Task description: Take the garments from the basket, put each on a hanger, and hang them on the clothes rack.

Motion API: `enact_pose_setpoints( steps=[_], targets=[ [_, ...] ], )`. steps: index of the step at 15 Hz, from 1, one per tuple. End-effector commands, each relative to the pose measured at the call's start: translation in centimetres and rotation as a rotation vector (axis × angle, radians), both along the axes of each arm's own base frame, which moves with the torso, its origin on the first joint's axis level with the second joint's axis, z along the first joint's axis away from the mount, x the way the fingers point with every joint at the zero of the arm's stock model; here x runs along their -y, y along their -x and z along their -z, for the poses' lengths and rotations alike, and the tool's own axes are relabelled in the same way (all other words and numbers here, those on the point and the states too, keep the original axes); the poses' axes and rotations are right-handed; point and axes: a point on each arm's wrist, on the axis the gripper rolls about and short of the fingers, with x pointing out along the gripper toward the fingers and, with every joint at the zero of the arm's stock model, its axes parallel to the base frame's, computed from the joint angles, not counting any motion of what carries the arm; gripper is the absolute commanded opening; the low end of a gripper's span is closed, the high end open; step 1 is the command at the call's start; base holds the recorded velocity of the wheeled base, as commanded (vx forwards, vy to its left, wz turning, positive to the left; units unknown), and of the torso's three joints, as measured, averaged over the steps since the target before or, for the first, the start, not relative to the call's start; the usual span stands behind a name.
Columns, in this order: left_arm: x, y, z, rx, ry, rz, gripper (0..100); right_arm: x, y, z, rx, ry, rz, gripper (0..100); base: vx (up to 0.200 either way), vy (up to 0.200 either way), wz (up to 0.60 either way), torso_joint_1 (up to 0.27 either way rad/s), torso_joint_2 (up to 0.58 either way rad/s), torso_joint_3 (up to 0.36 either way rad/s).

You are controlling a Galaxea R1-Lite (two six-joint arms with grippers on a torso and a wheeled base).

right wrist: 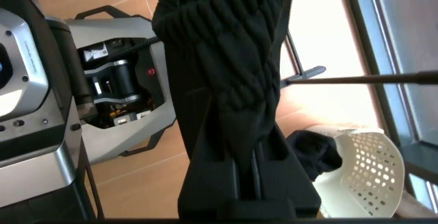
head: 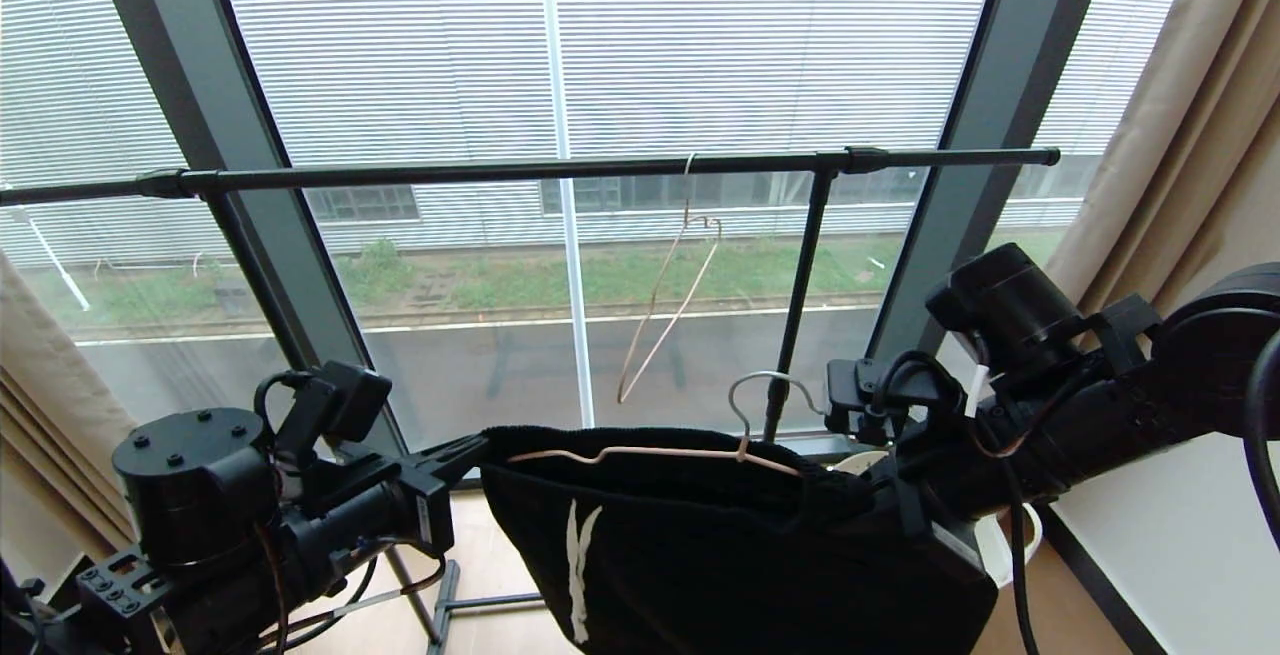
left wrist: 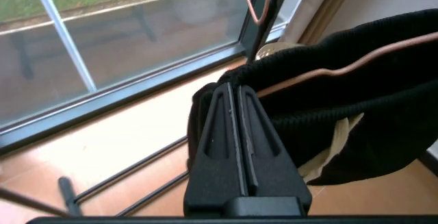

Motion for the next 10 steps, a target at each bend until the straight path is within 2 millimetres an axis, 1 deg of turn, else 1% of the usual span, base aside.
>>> enact_pose_setpoints(
  steps=[1,3,4,6,7,9,10],
  targets=[
    [1.2,-0.6,-5.1,0.093,0.002,0.006,0,-0.2,0.3,0.1,0.007,0.006,-0.009,0,0.0,0.0,0.0,0.0,0.0,0.0],
    [1.7,-0.6,-6.4,0.057,-0.047,0.031,0,-0.2,0.4,0.3,0.009,0.009,-0.005,0,0.0,0.0,0.0,0.0,0.0,0.0],
    [2.3,-0.6,-7.2,0.036,-0.075,0.055,0,-0.1,0.5,0.7,0.023,0.003,-0.004,0,0.0,0.0,0.0,0.0,0.0,0.0],
    [3.3,-0.6,-7.7,0.032,-0.098,0.048,0,0.0,0.6,1.0,0.059,-0.007,0.002,0,0.0,0.0,0.0,0.0,0.0,0.0],
    [3.5,-0.5,-7.7,0.03,-0.103,0.05,0,0.0,0.6,1.1,0.063,-0.006,0.004,0,0.0,0.0,0.0,0.0,0.0,0.0],
    [5.3,0.4,-7.7,-0.001,-0.157,0.091,0,0.0,0.3,1.3,0.098,0.021,0.036,0,0.0,0.0,0.0,0.0,0.0,0.0],
    [5.6,0.5,-7.8,0.001,-0.164,0.092,0,0.0,0.3,1.3,0.101,0.024,0.039,0,0.0,0.0,0.0,0.0,0.0,0.0]
  ],
)
